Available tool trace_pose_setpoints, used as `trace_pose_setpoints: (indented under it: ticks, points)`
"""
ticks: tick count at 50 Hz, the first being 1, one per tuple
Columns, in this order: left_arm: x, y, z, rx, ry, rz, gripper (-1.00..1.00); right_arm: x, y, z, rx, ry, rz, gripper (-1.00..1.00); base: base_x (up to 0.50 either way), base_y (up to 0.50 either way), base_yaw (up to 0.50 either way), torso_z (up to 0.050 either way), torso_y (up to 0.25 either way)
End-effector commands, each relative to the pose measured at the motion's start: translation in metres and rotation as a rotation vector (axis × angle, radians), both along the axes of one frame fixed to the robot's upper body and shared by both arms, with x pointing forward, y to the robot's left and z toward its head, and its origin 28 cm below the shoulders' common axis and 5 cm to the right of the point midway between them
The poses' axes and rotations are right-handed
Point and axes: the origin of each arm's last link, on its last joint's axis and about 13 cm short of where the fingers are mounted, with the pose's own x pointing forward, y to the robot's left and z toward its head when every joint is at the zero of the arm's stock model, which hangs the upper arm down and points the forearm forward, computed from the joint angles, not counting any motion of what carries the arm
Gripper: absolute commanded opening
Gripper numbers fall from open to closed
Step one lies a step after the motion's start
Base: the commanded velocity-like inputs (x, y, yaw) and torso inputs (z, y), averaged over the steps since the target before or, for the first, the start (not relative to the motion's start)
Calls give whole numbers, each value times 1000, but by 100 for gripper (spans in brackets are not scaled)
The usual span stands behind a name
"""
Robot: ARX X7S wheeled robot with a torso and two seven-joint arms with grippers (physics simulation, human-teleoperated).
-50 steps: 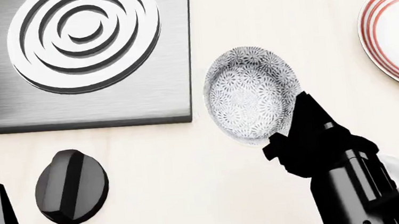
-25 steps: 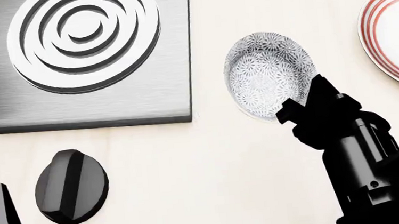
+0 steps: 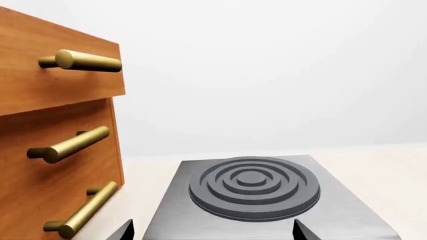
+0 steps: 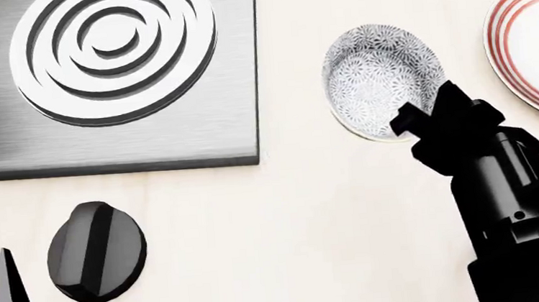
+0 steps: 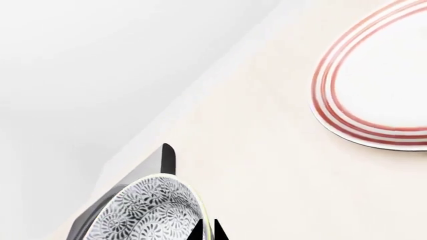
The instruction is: Pick the akita bowl next to the ramekin and place it on the plate.
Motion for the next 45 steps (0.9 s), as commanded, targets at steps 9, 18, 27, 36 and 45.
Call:
trace_pose_setpoints:
  ticks: [9,18,27,36,45]
  points:
    - [-1,0,0,-2,7,-8,100,9,-14,8,31,-13,-45,-100,0,0,0,0,0]
    - [-1,0,0,-5,6,-6,100,14,-18,12,31,-13,-50,-100,0,0,0,0,0]
    - [0,0,-1,-3,7,-5,100,20,-26,15,31,-5,-76,-100,0,0,0,0,0]
    - [1,-1,-2,-1,10,-6,100,25,-32,19,22,6,-104,-100,0,0,0,0,1]
    - [1,-1,-3,-1,13,-6,100,26,-40,25,18,7,-124,-100,0,0,0,0,0]
